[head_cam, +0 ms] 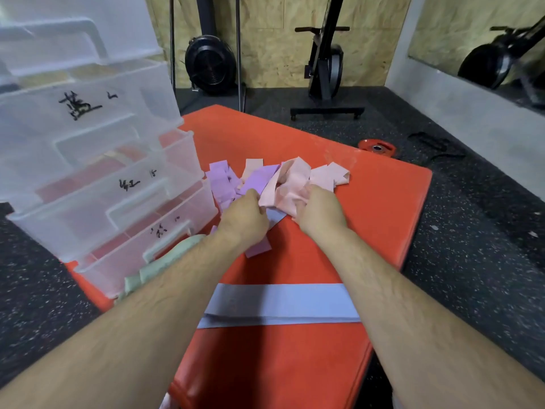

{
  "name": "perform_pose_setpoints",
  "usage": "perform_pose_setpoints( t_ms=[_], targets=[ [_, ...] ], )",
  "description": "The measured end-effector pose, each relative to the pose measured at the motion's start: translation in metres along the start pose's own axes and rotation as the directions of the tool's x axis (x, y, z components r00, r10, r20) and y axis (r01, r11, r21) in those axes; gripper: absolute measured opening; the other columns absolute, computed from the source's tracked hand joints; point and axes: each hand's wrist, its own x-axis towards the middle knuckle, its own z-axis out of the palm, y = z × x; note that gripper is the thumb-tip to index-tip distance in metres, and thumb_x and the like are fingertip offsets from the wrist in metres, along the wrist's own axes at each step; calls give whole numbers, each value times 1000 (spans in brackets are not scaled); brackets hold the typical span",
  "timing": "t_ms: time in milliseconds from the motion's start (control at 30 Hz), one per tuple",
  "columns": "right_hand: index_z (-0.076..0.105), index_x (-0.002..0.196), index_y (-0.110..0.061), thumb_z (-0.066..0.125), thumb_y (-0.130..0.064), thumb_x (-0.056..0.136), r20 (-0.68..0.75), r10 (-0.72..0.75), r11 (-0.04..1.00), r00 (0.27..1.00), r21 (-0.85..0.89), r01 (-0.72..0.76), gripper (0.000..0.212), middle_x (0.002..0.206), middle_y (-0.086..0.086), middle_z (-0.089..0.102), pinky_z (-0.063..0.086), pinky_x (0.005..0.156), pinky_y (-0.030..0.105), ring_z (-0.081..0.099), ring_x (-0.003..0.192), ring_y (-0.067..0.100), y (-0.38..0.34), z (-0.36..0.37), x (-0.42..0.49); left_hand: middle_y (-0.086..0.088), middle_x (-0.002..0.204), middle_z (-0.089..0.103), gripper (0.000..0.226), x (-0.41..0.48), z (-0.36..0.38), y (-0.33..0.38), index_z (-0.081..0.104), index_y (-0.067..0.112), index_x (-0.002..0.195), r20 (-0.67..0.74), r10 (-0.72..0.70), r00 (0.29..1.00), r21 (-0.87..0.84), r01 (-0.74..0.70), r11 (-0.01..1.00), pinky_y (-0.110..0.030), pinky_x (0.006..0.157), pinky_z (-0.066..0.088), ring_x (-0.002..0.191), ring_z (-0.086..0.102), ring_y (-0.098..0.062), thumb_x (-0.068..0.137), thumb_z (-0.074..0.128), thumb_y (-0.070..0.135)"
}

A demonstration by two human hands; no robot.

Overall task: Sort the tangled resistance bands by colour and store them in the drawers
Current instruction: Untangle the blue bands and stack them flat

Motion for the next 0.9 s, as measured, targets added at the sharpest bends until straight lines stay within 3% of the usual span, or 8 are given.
perform_pose_setpoints(
  t_ms=[67,200,300,400,467,700,833,900],
  targets=[
    [53,128,-10,56,-16,96,-5,36,999,999,7,-36,33,117,13,65,36,69,28,61,106,33,3,-4,0,-10,111,68,27,1,7,1,63,14,114,31,3,1000,85,-5,996,-39,90,50,108,61,-33,94,52,28],
    [44,133,-11,60,-21,95,23,22,999,999,30,-23,43,118,14,63,39,69,31,62,104,34,0,-2,-5,-3,95,69,15,2,17,2,67,20,84,79,10,997,248,-29,968,-35,85,49,96,64,-29,84,58,33],
    [40,137,-23,61,-15,91,-3,-98,992,995,85,98,50,109,12,62,47,72,36,62,97,34,-2,-1,-10,-3,103,68,24,4,24,1,73,20,100,16,108,994,415,-105,904,-39,96,43,106,58,-28,90,55,32],
    [46,120,-28,56,-13,90,25,-169,985,985,24,168,35,102,6,52,43,67,36,58,90,34,-3,2,-16,-3,110,68,27,3,24,6,69,20,110,30,154,988,513,-148,846,-40,101,34,115,52,-28,89,54,26],
    [53,113,-23,55,-17,92,61,-211,977,976,7,211,22,107,7,52,48,76,41,56,96,35,-3,4,-19,-3,101,70,24,2,19,13,69,19,104,3,159,987,521,-137,843,-39,95,35,110,54,-28,87,53,25],
    [52,133,-11,52,-20,96,-18,-175,983,984,54,176,38,137,11,48,45,98,38,52,118,31,-7,-5,-10,-5,78,66,14,1,-13,37,57,14,87,-233,109,966,132,-79,988,-38,81,34,80,58,-31,91,49,24],
    [45,136,-10,50,-23,96,50,-77,996,996,52,74,42,141,13,43,45,95,37,49,122,36,-8,-5,-9,-3,82,63,12,-2,-28,39,50,13,83,-274,94,957,-114,-130,985,-39,70,46,74,57,-28,92,49,22],
    [49,129,-14,53,-27,92,113,-48,997,992,59,41,39,137,12,45,48,92,37,53,118,35,-7,-6,-9,-2,86,61,13,-3,-36,38,53,12,84,-292,84,953,-198,-146,969,-30,61,41,74,54,-22,92,49,22]
  ],
)
